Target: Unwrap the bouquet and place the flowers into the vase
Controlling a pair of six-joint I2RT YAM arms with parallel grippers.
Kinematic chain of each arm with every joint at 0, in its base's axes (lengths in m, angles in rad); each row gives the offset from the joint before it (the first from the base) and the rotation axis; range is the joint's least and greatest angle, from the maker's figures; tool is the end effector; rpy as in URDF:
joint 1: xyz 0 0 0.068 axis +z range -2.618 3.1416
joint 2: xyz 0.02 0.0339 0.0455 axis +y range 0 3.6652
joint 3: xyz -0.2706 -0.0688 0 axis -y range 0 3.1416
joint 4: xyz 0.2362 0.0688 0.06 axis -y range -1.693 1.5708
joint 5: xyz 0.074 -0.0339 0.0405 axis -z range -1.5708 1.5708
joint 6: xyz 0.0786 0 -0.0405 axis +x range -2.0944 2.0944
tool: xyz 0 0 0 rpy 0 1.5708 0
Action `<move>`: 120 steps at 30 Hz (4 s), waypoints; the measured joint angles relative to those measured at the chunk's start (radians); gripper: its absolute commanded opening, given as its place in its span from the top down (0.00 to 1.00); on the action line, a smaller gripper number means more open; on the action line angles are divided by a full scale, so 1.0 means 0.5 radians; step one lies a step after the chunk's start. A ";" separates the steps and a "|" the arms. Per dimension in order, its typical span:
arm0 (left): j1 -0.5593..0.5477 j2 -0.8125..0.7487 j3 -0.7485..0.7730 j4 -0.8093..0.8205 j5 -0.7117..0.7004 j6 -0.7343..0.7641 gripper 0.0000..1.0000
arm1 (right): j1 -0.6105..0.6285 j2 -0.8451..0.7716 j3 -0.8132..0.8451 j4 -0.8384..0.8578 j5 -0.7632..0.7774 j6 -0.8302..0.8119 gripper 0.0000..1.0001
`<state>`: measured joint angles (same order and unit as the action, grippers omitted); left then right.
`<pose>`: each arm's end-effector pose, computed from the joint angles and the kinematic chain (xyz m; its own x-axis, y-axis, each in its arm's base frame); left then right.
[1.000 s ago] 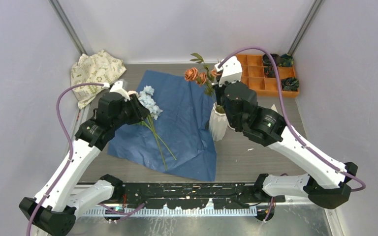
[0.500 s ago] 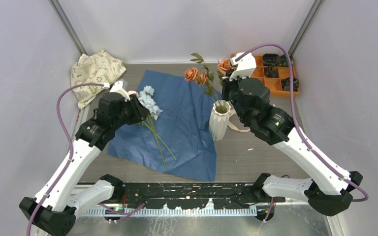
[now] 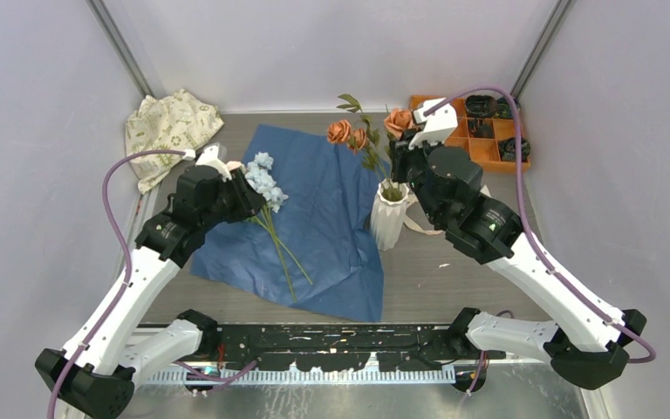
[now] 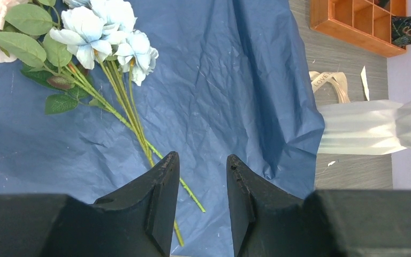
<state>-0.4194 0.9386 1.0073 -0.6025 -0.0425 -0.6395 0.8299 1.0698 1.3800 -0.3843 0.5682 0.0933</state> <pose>0.2050 -0.0877 0.3303 -0.5958 -0.3872 -0.7037 0.0223 0.8678 -0.4964 0.1908 0.1460 0.4697 -0.0740 0.0355 -0.9966 -0.2539 0.9658 0.0532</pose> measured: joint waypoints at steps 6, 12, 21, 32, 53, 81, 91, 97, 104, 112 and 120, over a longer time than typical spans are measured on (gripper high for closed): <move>0.000 0.000 -0.027 0.007 0.001 -0.015 0.61 | -0.002 -0.056 -0.372 0.137 -0.040 0.087 0.99; 0.000 0.003 -0.028 0.014 0.001 -0.015 0.61 | -0.002 -0.031 -0.555 0.158 -0.066 0.156 0.75; 0.000 0.072 -0.038 0.041 0.002 -0.017 0.58 | -0.002 -0.095 -0.596 0.198 -0.062 0.203 0.30; 0.000 0.378 -0.040 0.081 -0.011 -0.023 0.62 | -0.002 -0.391 -0.595 0.169 -0.124 0.212 0.01; 0.008 1.331 0.130 0.195 -0.294 -0.027 0.64 | -0.003 -0.478 -0.582 0.076 -0.373 0.233 0.11; 0.317 1.505 0.343 0.169 -0.217 -0.053 0.60 | -0.003 -0.395 -0.600 0.060 -0.285 0.189 0.05; 0.323 1.855 0.534 0.198 -0.078 -0.061 0.69 | -0.003 -0.469 -0.630 0.054 -0.246 0.187 0.05; 0.324 1.953 0.628 0.217 -0.029 -0.068 0.88 | -0.003 -0.494 -0.636 0.049 -0.236 0.188 0.05; 0.323 1.950 0.672 0.220 0.030 -0.060 0.95 | -0.003 -0.514 -0.657 0.049 -0.237 0.208 0.05; 0.323 1.476 0.662 0.276 0.201 -0.064 0.95 | -0.003 -0.562 -0.671 0.047 -0.245 0.247 0.05; 0.323 0.608 0.652 0.486 0.336 -0.014 0.94 | -0.003 -0.649 -0.685 0.047 -0.249 0.276 0.05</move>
<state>-0.2577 1.2427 1.3331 -0.3595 0.1257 -0.6464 0.8284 0.7452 1.0374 -0.3611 0.4435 0.2314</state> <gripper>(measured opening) 0.071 0.948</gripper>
